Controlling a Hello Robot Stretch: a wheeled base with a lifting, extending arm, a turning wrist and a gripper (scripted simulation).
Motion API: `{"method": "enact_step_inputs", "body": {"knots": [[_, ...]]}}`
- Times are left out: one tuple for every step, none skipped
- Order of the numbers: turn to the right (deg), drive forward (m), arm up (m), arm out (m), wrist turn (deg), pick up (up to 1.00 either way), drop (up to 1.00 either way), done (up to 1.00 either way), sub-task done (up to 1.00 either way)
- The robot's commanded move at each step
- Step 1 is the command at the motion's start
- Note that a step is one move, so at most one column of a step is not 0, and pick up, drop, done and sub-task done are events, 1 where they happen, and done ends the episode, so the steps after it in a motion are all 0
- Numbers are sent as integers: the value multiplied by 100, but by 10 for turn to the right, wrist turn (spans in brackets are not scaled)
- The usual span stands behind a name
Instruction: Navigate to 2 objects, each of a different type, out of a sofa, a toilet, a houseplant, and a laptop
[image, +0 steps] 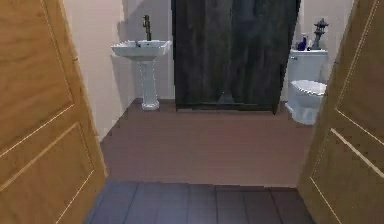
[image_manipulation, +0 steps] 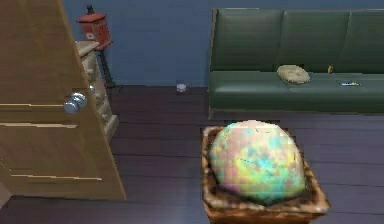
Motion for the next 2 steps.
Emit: {"method": "enact_step_inputs", "body": {"knots": [[120, 0, 0, 0, 0, 0, 0, 0, 0], [0, 20, 0, 0, 0, 0, 0, 0, 0]]}}
